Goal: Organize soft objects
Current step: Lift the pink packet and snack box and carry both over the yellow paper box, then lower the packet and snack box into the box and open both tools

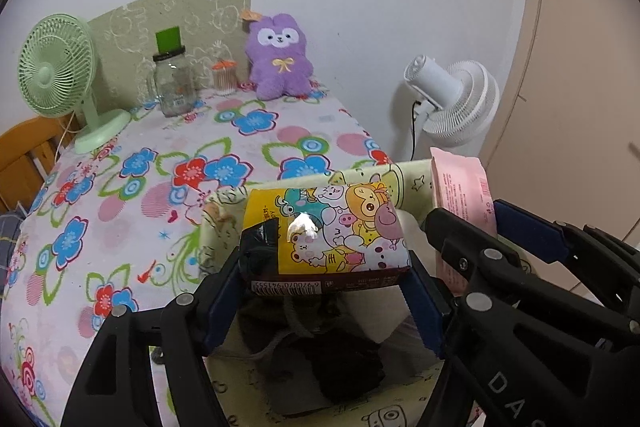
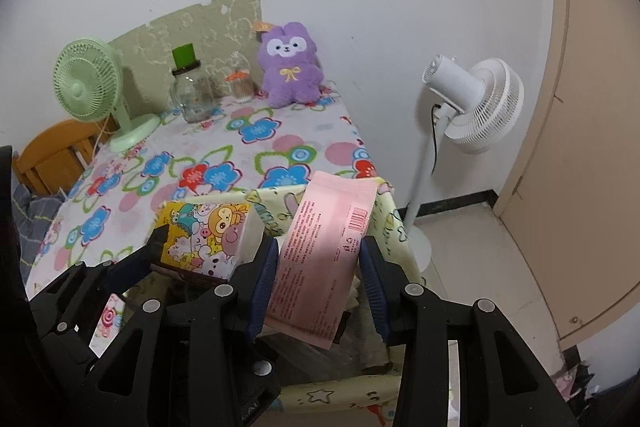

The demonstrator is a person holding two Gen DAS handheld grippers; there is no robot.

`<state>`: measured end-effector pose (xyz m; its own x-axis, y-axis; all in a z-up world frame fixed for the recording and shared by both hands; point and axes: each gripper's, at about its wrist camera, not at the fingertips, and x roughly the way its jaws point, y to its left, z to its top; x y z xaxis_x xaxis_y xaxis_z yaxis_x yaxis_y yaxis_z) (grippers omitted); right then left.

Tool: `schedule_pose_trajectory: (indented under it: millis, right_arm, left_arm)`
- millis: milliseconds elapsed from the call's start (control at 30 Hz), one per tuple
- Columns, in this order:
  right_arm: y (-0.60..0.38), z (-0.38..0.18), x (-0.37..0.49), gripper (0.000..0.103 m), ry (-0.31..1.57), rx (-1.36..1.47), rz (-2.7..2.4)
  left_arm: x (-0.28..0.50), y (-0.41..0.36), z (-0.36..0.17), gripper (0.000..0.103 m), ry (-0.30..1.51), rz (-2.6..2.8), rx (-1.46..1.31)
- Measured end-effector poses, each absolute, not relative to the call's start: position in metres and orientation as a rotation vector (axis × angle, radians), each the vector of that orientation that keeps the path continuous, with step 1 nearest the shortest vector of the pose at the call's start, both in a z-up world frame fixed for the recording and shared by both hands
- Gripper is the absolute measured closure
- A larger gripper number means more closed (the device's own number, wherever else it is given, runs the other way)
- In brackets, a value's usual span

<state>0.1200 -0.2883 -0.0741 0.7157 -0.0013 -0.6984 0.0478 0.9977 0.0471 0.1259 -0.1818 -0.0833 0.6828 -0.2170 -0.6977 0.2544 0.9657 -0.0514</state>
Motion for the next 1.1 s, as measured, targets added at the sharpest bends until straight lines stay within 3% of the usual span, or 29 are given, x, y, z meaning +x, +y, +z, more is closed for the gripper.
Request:
schedule_pose_trajectory:
  millis: [133, 533, 700, 767, 1100]
  right_arm:
    - [-0.293, -0.079, 0.123, 0.058, 0.782, 0.076, -0.026]
    - [-0.288, -0.086, 0.132, 0.056, 0.798, 0.108, 0.035]
    - [-0.285, -0.084, 0.127, 0.040, 0.799, 0.130, 0.052]
    - [-0.283, -0.081, 0.123, 0.027, 0.792, 0.130, 0.052]
    - [-0.270, -0.059, 0.100, 0.007, 0.721, 0.146, 0.045]
  left_arm:
    - [0.127, -0.185, -0.085, 0.010, 0.771, -0.270, 0.069]
    - [0.122, -0.181, -0.083, 0.009, 0.776, -0.267, 0.091]
    - [0.116, -0.178, -0.080, 0.009, 0.763, -0.265, 0.096]
    - [0.113, -0.176, -0.078, 0.009, 0.757, -0.265, 0.091]
    - [0.090, -0.158, -0.057, 0.005, 0.692, -0.238, 0.080]
